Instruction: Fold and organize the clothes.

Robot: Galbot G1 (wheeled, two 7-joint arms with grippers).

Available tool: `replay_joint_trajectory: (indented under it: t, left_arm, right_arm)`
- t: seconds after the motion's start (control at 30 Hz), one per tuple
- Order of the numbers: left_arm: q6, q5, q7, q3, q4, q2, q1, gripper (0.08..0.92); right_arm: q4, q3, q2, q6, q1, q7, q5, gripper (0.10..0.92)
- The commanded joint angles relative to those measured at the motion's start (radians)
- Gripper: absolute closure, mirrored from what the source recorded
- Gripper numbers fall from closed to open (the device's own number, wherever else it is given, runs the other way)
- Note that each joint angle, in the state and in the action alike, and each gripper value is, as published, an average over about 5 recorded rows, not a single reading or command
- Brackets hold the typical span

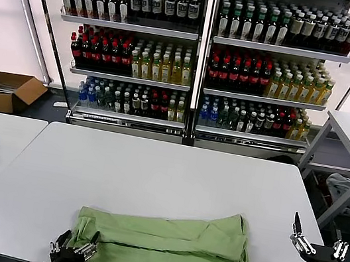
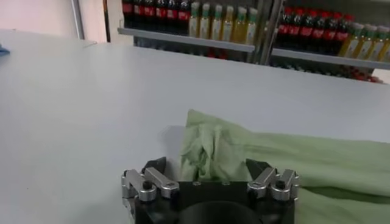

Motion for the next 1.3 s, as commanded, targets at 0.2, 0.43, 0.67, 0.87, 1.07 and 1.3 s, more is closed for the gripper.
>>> replay_joint_trajectory:
  t: [0.2,0.43,0.67,0.87,1.07,1.3]
  left_arm:
    - [-0.07,0.011,0.024,0.052,0.053,-0.017,-0.009,0.32]
    - [-0.165,0.121,0.007,0.09,0.094,-0.03,-0.021,0.528]
    - [-0.199,0.166,-0.007,0.103,0.102,-0.042,-0.025,0.727]
    - [-0.194,0.182,-0.017,0.058,0.032,-0.039,-0.03,0.869]
    - [-0.123,0.11,-0.025,-0.113,-0.035,0.031,-0.064,0.879]
    - [-0.052,-0.026,-0.044,-0.371,-0.021,0.102,-0.063,0.879]
  right_arm:
    - [-0.004,0.001,0.01,0.02,-0.002,-0.007,-0.009,0.203]
    - [0.0,-0.008,0.01,0.013,0.013,-0.006,-0.01,0.203]
    - [0.002,-0.031,0.015,0.0,0.034,0.005,-0.021,0.203]
    - [0.002,-0.043,0.019,-0.007,0.046,0.007,-0.025,0.203]
    - [0.013,-0.048,0.017,-0.013,0.055,0.007,-0.03,0.203]
    - [0.023,-0.058,0.019,-0.02,0.062,0.007,-0.032,0.203]
